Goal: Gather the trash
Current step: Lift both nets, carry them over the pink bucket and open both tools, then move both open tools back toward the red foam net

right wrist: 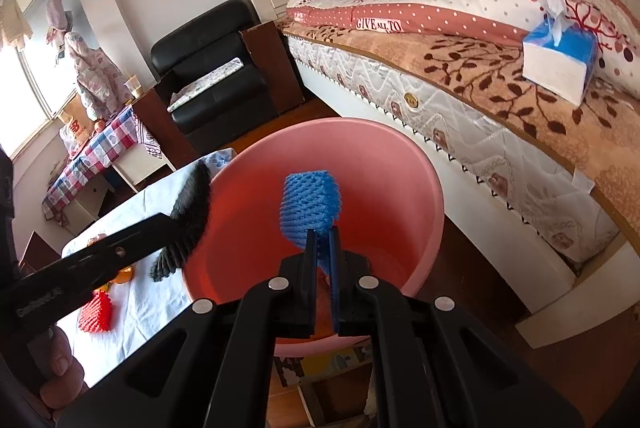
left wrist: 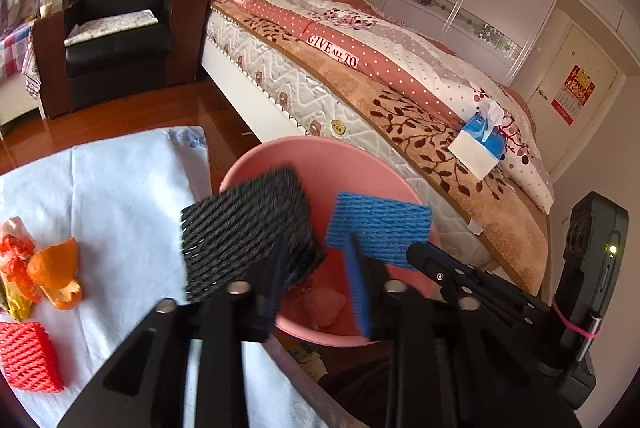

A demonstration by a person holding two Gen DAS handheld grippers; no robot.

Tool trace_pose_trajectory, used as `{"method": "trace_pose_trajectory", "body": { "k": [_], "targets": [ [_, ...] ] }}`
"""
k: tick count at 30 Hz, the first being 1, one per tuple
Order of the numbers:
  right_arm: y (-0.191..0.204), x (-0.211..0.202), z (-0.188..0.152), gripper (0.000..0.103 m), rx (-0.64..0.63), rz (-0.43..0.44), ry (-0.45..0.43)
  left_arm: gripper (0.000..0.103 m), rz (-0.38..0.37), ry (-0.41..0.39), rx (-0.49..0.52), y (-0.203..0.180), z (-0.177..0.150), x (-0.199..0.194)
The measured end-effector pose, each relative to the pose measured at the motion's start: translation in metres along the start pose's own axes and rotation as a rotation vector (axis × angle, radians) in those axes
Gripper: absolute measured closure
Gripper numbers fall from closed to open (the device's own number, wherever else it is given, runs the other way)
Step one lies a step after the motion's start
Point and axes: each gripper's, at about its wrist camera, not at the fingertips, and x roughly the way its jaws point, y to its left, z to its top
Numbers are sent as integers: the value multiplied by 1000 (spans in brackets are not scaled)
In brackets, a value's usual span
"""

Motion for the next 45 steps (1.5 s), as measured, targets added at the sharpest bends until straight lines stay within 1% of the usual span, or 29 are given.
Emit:
{"method": "trace_pose_trajectory", "body": {
  "k": [4,5,6,8,11,16,19,25,32,36,45],
  "targets": [
    [-2,-1,-1,96,15,6,2,63,-2,-17,9,-1,0,-6],
    [-2,-2,-1,94,16,7,1,63,-7,-20,9,-1,0,-7],
    [-2,-3,-2,92,15,7,0,63,-8,-22,11,-1,0,-8],
    [-2,-4,-2,77,17,8,-2,63,-5,-29,12,-1,0,-12],
    [-1,-8,-2,72,21,20,-12,63,0,-47,6,2,1,-19],
    [5,-15,-1,72,6,32,-23,62,14,-66,-11,8,1,-33],
    [12,-22,-1,72,-12,40,-41,58,27,-74,-20,14,0,-42],
    [30,-38,-5,72,-52,69,-59,56,72,-82,-45,30,-12,-60],
    [59,-55,-11,72,-95,122,-59,56,154,-113,-72,53,-29,-92],
    [78,-62,-18,72,-140,141,-53,56,196,-139,-101,69,-40,-116],
    [109,-76,-38,72,-177,198,-17,55,306,-180,-178,112,-70,-176]
  ]
}}
